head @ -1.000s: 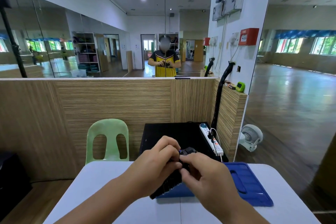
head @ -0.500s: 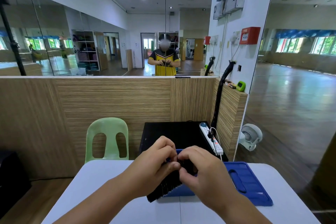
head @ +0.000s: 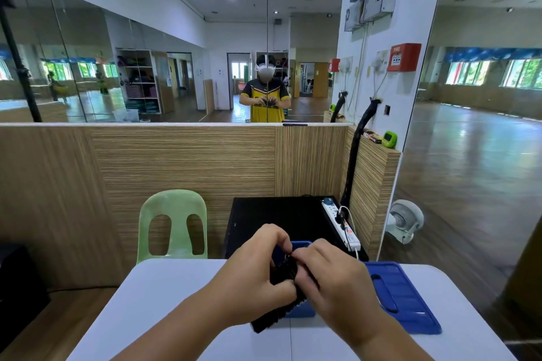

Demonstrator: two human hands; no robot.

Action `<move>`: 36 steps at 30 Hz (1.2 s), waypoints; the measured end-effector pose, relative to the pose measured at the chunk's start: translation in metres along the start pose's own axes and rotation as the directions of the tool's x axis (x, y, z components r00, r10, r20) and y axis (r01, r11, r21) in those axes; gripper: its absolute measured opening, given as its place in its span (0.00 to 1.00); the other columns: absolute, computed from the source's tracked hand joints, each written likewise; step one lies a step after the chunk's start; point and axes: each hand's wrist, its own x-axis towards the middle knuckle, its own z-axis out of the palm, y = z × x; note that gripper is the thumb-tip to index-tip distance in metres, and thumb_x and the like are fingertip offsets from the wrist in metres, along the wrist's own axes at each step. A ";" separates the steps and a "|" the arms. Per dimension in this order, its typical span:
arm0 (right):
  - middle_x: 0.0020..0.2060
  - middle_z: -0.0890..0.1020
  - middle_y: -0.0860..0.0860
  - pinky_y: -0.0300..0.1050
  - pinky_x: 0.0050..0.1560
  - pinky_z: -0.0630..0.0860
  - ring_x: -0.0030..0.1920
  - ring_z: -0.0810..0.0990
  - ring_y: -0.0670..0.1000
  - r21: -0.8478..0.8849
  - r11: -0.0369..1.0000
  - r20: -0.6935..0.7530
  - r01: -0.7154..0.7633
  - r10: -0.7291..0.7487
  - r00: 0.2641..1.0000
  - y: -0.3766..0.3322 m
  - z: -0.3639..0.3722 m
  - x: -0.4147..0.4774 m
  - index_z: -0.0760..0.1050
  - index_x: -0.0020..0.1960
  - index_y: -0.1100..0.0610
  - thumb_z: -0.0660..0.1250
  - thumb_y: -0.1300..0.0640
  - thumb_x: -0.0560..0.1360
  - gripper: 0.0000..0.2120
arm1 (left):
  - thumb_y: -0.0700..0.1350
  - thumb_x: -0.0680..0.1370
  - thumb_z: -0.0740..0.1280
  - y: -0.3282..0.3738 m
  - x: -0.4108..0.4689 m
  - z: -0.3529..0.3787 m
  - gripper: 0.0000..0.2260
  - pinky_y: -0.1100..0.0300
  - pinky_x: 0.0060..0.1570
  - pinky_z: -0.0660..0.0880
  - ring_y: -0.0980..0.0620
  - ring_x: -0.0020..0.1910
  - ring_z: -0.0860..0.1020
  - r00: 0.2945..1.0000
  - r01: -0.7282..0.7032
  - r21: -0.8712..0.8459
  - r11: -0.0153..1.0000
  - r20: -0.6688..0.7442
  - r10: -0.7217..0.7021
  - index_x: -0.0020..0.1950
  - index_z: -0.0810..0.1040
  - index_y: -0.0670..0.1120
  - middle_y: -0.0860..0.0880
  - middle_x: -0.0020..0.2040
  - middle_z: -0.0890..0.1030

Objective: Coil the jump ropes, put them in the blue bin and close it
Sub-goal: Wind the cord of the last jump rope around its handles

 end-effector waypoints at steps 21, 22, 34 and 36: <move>0.48 0.73 0.43 0.39 0.43 0.77 0.51 0.76 0.48 0.399 0.805 0.064 -0.438 0.452 0.890 -0.025 -0.002 0.015 0.74 0.35 0.50 0.72 0.63 0.69 0.12 | 0.56 0.63 0.73 -0.006 0.020 0.016 0.15 0.49 0.42 0.82 0.48 0.33 0.81 0.932 0.356 -0.215 0.910 0.011 -0.362 0.38 0.80 0.46 0.46 0.33 0.82; 0.49 0.74 0.42 0.38 0.42 0.77 0.50 0.77 0.48 0.406 0.799 0.064 -0.444 0.460 0.886 -0.025 -0.002 0.015 0.75 0.35 0.50 0.72 0.64 0.70 0.12 | 0.54 0.64 0.74 -0.007 0.021 0.016 0.13 0.50 0.40 0.81 0.49 0.32 0.80 0.930 0.360 -0.246 0.900 0.019 -0.367 0.37 0.80 0.45 0.47 0.32 0.82; 0.50 0.78 0.40 0.48 0.41 0.82 0.44 0.80 0.49 0.469 0.717 0.154 -0.515 0.508 0.847 -0.026 -0.006 0.009 0.74 0.33 0.53 0.70 0.67 0.72 0.14 | 0.43 0.73 0.74 -0.012 0.015 0.018 0.05 0.56 0.38 0.78 0.50 0.34 0.80 0.909 0.404 -0.395 0.825 0.075 -0.409 0.40 0.83 0.42 0.44 0.34 0.82; 0.50 0.79 0.40 0.45 0.43 0.83 0.48 0.81 0.46 0.514 0.689 0.169 -0.511 0.502 0.848 -0.026 -0.009 0.009 0.75 0.34 0.54 0.70 0.68 0.73 0.13 | 0.41 0.73 0.73 -0.010 0.014 0.018 0.04 0.57 0.38 0.77 0.50 0.33 0.79 0.910 0.399 -0.408 0.821 0.065 -0.410 0.39 0.83 0.43 0.45 0.33 0.81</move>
